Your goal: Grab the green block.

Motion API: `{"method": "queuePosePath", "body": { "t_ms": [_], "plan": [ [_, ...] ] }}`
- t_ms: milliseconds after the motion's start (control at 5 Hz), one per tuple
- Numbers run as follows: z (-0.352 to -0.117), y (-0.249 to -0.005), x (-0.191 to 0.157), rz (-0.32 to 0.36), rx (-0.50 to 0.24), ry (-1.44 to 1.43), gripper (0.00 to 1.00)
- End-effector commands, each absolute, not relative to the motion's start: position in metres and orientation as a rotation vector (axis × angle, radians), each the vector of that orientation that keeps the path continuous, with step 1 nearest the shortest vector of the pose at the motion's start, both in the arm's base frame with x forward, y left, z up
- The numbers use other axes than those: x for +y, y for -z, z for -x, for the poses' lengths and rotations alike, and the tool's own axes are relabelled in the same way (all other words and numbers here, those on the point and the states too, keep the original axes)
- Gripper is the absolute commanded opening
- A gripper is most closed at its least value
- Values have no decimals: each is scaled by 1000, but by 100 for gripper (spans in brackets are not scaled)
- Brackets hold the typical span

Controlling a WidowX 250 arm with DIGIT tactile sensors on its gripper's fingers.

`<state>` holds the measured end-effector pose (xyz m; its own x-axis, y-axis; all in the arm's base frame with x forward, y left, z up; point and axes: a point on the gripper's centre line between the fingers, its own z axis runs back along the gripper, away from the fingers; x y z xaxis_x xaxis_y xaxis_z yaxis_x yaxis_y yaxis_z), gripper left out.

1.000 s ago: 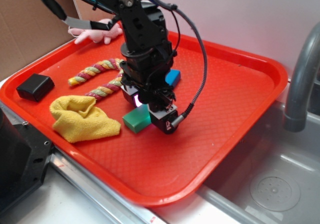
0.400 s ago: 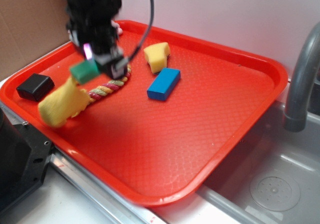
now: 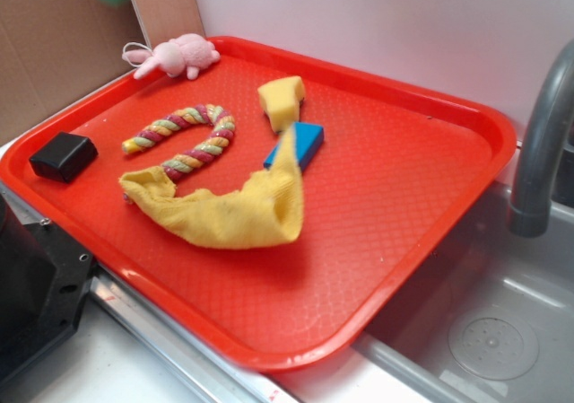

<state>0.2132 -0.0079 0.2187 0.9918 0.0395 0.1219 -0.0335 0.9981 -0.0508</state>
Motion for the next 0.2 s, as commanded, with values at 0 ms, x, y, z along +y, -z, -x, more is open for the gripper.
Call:
{"method": "queuePosePath", "body": {
  "t_ms": [0],
  "plan": [
    [-211, -238, 4, 14, -122, -73, 0]
  ]
}}
